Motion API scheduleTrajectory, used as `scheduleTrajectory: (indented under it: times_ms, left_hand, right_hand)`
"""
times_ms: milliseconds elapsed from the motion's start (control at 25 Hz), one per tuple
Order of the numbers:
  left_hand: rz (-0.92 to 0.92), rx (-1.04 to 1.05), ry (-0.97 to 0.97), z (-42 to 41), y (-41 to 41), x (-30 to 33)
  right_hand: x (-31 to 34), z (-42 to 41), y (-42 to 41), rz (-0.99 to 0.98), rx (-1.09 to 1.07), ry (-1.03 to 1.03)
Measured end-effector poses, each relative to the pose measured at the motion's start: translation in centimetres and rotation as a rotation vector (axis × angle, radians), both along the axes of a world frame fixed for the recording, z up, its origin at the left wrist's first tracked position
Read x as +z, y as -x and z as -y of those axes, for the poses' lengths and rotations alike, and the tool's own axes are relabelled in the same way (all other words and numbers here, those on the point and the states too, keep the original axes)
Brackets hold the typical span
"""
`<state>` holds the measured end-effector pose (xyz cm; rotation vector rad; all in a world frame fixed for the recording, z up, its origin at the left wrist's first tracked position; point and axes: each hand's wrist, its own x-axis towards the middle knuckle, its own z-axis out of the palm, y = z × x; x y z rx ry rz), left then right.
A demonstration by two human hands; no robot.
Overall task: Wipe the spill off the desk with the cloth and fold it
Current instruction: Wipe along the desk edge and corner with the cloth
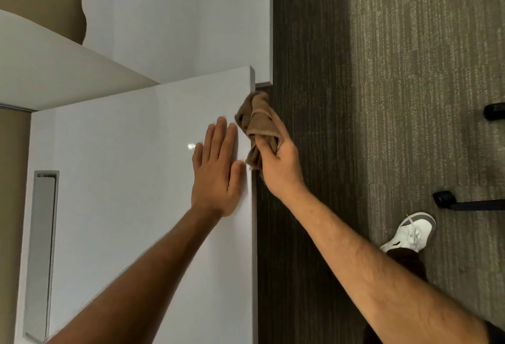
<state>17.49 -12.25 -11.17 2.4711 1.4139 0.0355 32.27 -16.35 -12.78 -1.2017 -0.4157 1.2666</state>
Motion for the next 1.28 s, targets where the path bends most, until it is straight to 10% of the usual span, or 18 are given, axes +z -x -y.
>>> scheduleTrajectory:
  times_ms: [520, 920, 1280]
  left_hand:
    - [-0.006, -0.010, -0.044, 0.0, 0.2, -0.2]
    - [-0.011, -0.015, -0.071, -0.4, 0.7, -0.8]
    - [-0.027, 0.017, -0.038, 0.0, 0.0, -0.2]
  right_hand:
    - [-0.7, 15.6, 6.0, 0.192, 0.225, 0.006]
    - [-0.8, 25.8, 7.0, -0.064, 0.424, 0.077]
    - [1.2, 12.7, 4.6, 0.022, 0.137, 0.078]
